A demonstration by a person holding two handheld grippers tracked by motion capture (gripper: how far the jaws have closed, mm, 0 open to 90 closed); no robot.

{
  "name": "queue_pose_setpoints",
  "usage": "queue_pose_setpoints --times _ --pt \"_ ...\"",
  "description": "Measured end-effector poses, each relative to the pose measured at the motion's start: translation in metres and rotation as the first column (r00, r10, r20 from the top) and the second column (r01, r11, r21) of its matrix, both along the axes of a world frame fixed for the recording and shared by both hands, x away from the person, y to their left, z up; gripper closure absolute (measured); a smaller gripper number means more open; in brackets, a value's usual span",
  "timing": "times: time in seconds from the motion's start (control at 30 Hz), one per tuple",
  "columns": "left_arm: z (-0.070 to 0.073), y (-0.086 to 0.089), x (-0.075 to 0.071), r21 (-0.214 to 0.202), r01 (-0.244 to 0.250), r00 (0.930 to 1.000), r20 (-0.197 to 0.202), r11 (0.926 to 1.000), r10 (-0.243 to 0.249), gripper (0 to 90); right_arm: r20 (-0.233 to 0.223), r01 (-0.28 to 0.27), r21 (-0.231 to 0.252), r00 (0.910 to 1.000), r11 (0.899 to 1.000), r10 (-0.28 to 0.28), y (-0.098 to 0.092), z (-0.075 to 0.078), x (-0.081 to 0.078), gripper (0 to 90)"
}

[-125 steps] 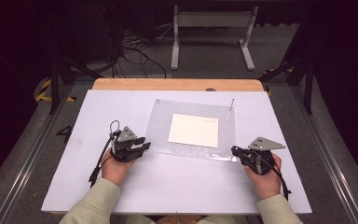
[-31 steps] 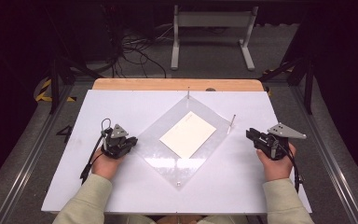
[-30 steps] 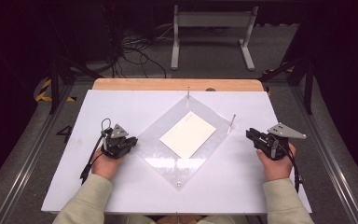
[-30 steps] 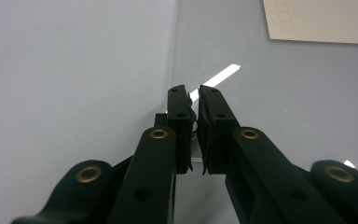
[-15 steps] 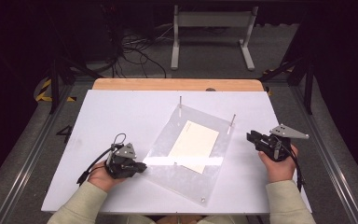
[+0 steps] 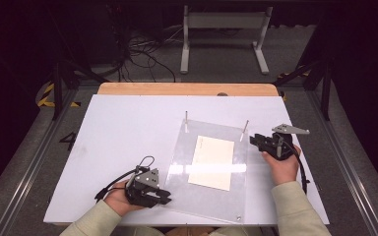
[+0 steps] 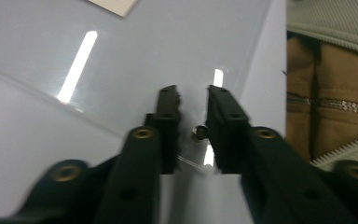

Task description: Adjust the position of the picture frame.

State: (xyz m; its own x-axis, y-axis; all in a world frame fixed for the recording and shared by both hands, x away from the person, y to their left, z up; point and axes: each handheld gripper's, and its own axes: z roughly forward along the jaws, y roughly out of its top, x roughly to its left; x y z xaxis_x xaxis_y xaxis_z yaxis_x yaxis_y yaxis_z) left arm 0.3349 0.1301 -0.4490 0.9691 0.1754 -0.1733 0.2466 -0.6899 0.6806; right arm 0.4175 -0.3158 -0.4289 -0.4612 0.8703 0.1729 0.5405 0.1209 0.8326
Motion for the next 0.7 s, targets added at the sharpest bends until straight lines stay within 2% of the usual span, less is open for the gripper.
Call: queue_pose_setpoints --times 0.03,0.07,0.1,0.13,0.17,0.2,0.27,0.3,0.33,0.37,0.4,0.43,0.6,0.7 --pt "0.001 0.003 0.001 -0.02 -0.014 0.9999 0.005 0.9997 0.014 64.8 -0.007 0.01 0.005 0.9999 1.0 -0.01 0.002 0.0 0.006 68.9" --pt "0.003 0.006 0.003 -0.053 -0.031 0.9994 0.015 0.9981 0.032 61.7 -0.012 0.029 -0.021 0.9995 0.999 -0.03 0.005 0.0 0.017 68.9" --pt "0.005 0.01 0.004 -0.075 -0.051 0.9983 0.026 0.9959 0.053 61.7 -0.012 0.029 -0.021 0.9995 0.999 -0.03 0.005 0.0 0.017 68.9" --pt "0.006 0.014 0.005 -0.1 -0.072 0.9969 0.023 0.9924 0.075 60.7 -0.015 0.037 -0.041 0.9992 0.998 -0.038 0.008 0.001 0.023 68.8" --pt "0.007 0.019 0.007 -0.129 -0.111 0.9931 0.023 0.9855 0.115 59.2 -0.019 0.04 -0.06 0.999 0.997 -0.041 0.01 0.001 0.029 68.4" --pt "0.007 0.021 0.009 -0.133 -0.124 0.9914 0.025 0.9834 0.128 57.7 -0.026 0.039 -0.097 0.9988 0.995 -0.042 0.015 0.002 0.038 68.3" --pt "0.007 0.026 0.011 -0.154 -0.158 0.9865 0.018 0.9754 0.163 56.5 -0.035 0.041 -0.139 0.9983 0.989 -0.046 0.019 0.003 0.048 68.7" --pt "0.006 0.03 0.012 -0.178 -0.181 0.9824 0.013 0.9672 0.187 56.0 -0.039 0.038 -0.159 0.9983 0.987 -0.044 0.021 0.003 0.053 71.5" --pt "0.006 0.03 0.012 -0.178 -0.181 0.9824 0.013 0.9672 0.187 55.5 -0.039 0.038 -0.159 0.9983 0.987 -0.044 0.021 0.003 0.053 71.5" --pt "0.006 0.033 0.013 -0.193 -0.199 0.9789 0.007 0.9608 0.204 55.5 -0.048 0.022 -0.184 0.9983 0.983 -0.032 0.024 0.003 0.06 82.7" --pt "0.006 0.036 0.014 -0.203 -0.215 0.9752 0.006 0.9552 0.221 55.4 -0.043 0.014 -0.219 0.9988 0.976 -0.024 0.028 0.004 0.063 84.6" --pt "0.006 0.038 0.014 -0.209 -0.226 0.9725 0.008 0.9515 0.233 55.6 -0.056 -0.005 -0.257 0.9984 0.966 -0.01 0.033 0.007 0.067 84.8" --pt "0.007 0.049 0.016 -0.237 -0.281 0.9564 0.012 0.9301 0.292 55.9 -0.052 -0.032 -0.283 0.9985 0.959 0.018 0.042 0.014 0.074 85.0" --pt "0.007 0.052 0.014 -0.24 -0.293 0.9523 0.013 0.9255 0.305 56.2 -0.032 -0.053 -0.311 0.9984 0.949 0.046 0.058 0.023 0.083 85.0"
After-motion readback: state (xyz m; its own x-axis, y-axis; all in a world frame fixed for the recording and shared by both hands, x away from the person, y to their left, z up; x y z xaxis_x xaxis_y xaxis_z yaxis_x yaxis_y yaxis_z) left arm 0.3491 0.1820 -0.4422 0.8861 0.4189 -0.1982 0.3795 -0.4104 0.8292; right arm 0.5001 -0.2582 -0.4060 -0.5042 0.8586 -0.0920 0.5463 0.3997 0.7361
